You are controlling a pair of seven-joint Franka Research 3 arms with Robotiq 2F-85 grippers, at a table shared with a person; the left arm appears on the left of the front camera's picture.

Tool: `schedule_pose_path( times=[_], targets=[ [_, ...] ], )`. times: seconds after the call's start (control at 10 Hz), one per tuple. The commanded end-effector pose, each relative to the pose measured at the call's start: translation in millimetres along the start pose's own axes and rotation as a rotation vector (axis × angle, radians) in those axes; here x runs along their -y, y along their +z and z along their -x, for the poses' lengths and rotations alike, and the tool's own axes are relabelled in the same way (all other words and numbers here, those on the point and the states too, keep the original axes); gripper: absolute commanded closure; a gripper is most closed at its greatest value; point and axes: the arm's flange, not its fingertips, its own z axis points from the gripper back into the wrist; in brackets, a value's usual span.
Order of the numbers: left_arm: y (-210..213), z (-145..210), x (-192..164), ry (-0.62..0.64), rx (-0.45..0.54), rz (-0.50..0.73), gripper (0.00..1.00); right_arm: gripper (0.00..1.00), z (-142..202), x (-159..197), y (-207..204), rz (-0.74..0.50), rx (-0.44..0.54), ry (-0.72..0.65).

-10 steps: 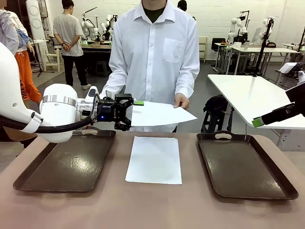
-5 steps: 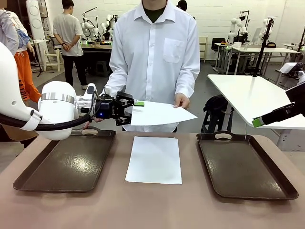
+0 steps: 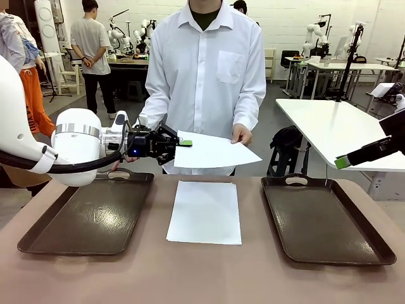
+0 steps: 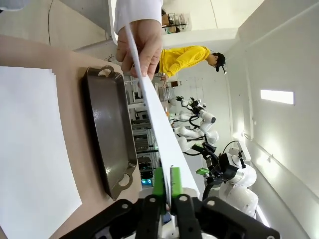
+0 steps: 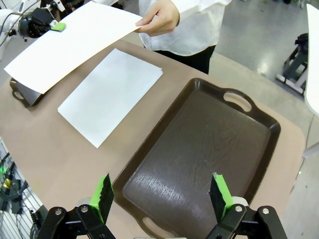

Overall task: Sort the A4 documents.
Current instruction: Receive the A4 Paper.

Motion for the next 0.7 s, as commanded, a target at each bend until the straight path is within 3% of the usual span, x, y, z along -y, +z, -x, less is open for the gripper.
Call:
schedule_pose_path(
  times=[0.0, 0.5, 0.6],
  targets=[
    [-3.1, -2.9, -4.0, -0.001, 0.020, 0.040, 1.00, 0.00, 0.5, 0.6, -1.5, -0.009, 0.001, -0.003],
    [2.0, -3.6, 1.1, -0.034, -0.008, 0.040, 1.00, 0.00, 0.5, 0.6, -1.5, -0.009, 0.001, -0.003],
    [-0.6, -0.8, -1.1, 0.006, 0.007, 0.011, 1.00, 0.00, 0.5, 0.6, -1.5, -0.009, 0.001, -0.003]
  ],
)
